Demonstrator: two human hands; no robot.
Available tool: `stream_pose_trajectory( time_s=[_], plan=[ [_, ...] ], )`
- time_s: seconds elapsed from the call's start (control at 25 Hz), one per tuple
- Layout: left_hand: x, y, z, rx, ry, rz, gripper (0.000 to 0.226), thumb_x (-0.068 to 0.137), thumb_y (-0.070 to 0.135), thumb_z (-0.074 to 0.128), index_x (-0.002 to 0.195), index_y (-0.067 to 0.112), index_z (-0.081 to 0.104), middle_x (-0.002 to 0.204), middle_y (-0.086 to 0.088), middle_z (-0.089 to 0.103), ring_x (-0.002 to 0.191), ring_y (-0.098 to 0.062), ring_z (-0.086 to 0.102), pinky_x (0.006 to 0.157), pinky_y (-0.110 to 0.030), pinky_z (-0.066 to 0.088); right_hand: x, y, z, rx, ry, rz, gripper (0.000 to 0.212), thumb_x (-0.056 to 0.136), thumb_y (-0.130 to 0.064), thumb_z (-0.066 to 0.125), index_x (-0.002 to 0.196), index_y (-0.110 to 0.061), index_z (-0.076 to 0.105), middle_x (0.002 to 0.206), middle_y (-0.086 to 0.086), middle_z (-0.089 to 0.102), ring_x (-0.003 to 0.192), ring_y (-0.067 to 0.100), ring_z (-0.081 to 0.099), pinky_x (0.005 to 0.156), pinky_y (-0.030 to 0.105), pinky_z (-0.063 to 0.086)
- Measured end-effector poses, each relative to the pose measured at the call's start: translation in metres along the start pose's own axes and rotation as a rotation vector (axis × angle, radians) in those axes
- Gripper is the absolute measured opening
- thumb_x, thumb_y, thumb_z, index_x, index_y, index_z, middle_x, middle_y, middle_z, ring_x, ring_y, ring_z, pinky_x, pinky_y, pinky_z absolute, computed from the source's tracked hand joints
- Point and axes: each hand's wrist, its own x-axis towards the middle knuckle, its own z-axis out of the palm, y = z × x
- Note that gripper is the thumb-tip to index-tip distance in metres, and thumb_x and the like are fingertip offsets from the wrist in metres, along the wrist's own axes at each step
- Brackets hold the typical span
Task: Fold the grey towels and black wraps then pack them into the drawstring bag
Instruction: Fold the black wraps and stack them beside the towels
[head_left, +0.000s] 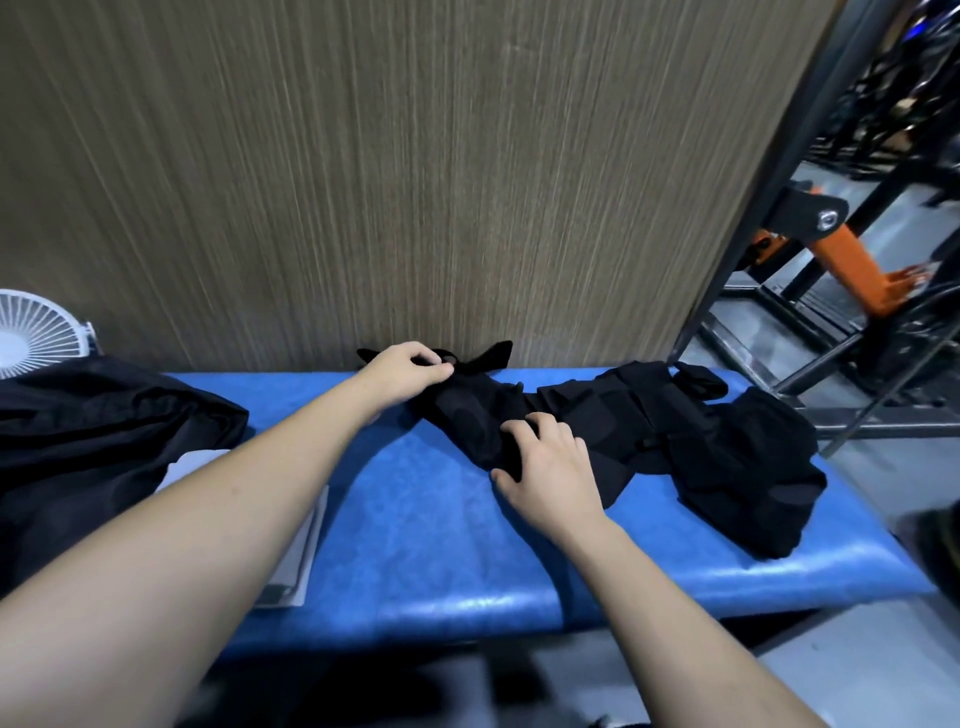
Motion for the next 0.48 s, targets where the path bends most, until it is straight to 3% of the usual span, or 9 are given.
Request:
stream_pose_trajectory(
  time_s=[0.08, 0.2, 0.36, 0.48],
  plan=[
    [-0.007, 0.003, -0.003, -0.05, 0.042, -0.023, 0.014, 0.085, 0.008, 0.069, 0.098, 0.014, 0.071, 0.091, -0.003, 0.064, 0.079, -0.015, 0.055, 0.062, -0.019, 0.041, 0.0, 0.0, 0.001, 0.014, 0.07, -0.019, 0.031, 0.087, -0.033, 0.064, 0.116, -0.022, 0.061, 0.125, 0.003, 0.055, 0.108, 0.026, 0.052, 0.088, 0.037, 0.039],
    [-0.021, 0.009, -0.013, -0.037, 0.094, 0.005, 0.024, 0.083, -0.002, 0.061, 0.09, 0.018, 0.072, 0.084, -0.002, 0.065, 0.072, -0.016, 0.055, 0.062, -0.024, 0.043, 0.0, -0.003, -0.001, 0.031, 0.208, -0.055, 0.008, 0.085, -0.023, 0.064, 0.091, -0.02, 0.061, 0.1, -0.002, 0.059, 0.087, 0.026, 0.054, 0.072, 0.034, 0.033],
    [-0.044, 0.026, -0.029, -0.046, 0.176, 0.122, 0.029, 0.082, -0.003, 0.058, 0.09, 0.021, 0.073, 0.097, -0.001, 0.071, 0.082, -0.016, 0.063, 0.074, -0.031, 0.052, -0.004, -0.008, -0.015, 0.055, 0.346, -0.119, 0.006, 0.086, -0.019, 0.062, 0.091, -0.017, 0.059, 0.093, -0.001, 0.059, 0.081, 0.025, 0.054, 0.068, 0.038, 0.04],
    [-0.068, 0.039, -0.042, 0.104, 0.241, 0.264, 0.03, 0.084, 0.001, 0.057, 0.092, 0.026, 0.071, 0.104, 0.004, 0.064, 0.095, -0.015, 0.06, 0.08, -0.026, 0.048, -0.013, -0.006, -0.03, 0.099, 0.414, -0.189, 0.009, 0.086, -0.013, 0.063, 0.093, -0.012, 0.058, 0.089, 0.001, 0.059, 0.078, 0.026, 0.055, 0.067, 0.039, 0.045]
  ],
)
